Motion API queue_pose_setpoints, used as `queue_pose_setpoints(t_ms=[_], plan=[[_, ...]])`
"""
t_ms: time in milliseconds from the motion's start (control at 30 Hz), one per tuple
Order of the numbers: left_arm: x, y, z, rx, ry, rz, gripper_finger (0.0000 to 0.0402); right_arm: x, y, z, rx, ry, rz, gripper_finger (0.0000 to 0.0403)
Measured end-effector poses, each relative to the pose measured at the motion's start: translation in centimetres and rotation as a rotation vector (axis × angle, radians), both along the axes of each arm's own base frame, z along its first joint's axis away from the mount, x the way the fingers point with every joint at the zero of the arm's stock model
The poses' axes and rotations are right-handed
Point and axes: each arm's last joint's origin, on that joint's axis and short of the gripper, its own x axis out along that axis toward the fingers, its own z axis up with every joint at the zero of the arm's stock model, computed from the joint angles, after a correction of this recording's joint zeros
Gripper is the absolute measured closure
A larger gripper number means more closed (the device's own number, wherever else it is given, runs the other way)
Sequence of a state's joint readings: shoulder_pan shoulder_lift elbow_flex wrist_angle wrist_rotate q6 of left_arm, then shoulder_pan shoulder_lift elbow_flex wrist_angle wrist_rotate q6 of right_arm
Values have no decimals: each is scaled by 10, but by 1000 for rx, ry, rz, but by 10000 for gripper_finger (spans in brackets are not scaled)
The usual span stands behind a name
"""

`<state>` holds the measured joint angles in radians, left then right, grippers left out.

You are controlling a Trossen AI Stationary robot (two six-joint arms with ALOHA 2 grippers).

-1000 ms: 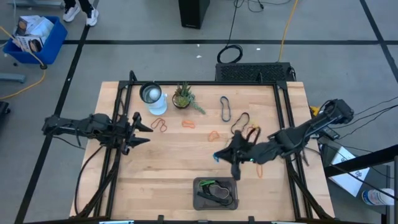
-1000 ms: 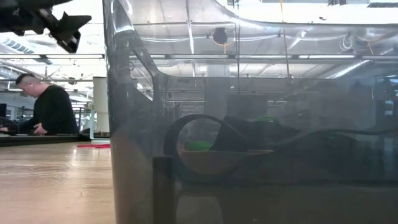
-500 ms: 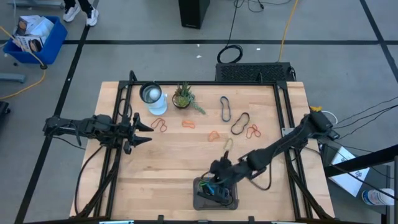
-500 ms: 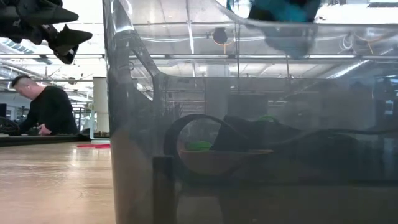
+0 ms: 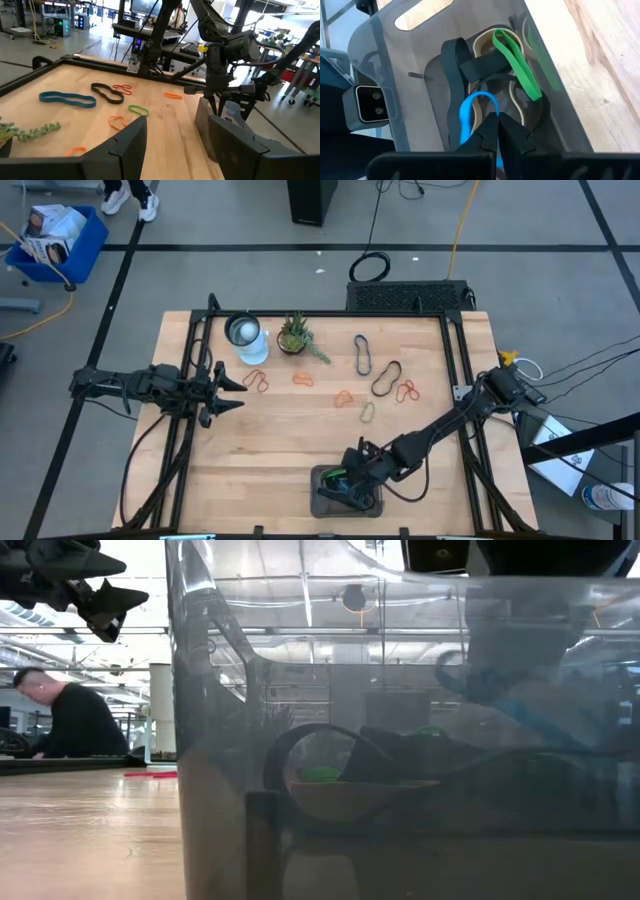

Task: Pick and place rubber bands into bin
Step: Put the blue rubber band into the black transparent bin, then put the orange rubber band into the black transparent bin

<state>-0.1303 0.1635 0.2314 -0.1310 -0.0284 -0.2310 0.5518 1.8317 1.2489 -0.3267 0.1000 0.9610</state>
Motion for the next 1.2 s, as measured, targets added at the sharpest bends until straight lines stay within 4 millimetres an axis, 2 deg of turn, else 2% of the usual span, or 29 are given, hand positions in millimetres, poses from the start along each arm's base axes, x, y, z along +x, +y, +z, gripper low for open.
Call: queue_pose_setpoints(t_ms=[400,733,800,933,1067,1200], plan=[[0,0,0,-1,0,0,188,-1,1,0,44,26,11,371],[0,0,0,-2,0,0,188,-3,-1,2,35,37,26,280],[0,0,0,-2,0,0,188,-5,-2,11,55,22,38,269],[0,0,0,-2,0,1,188,-19,-11,44,65,-18,-3,259],[0,0,0,-7,0,1,188,-48,-32,78,62,23,-178,258],[0,0,0,-8,0,1,188,-85,-56,100,39,136,-407,260]])
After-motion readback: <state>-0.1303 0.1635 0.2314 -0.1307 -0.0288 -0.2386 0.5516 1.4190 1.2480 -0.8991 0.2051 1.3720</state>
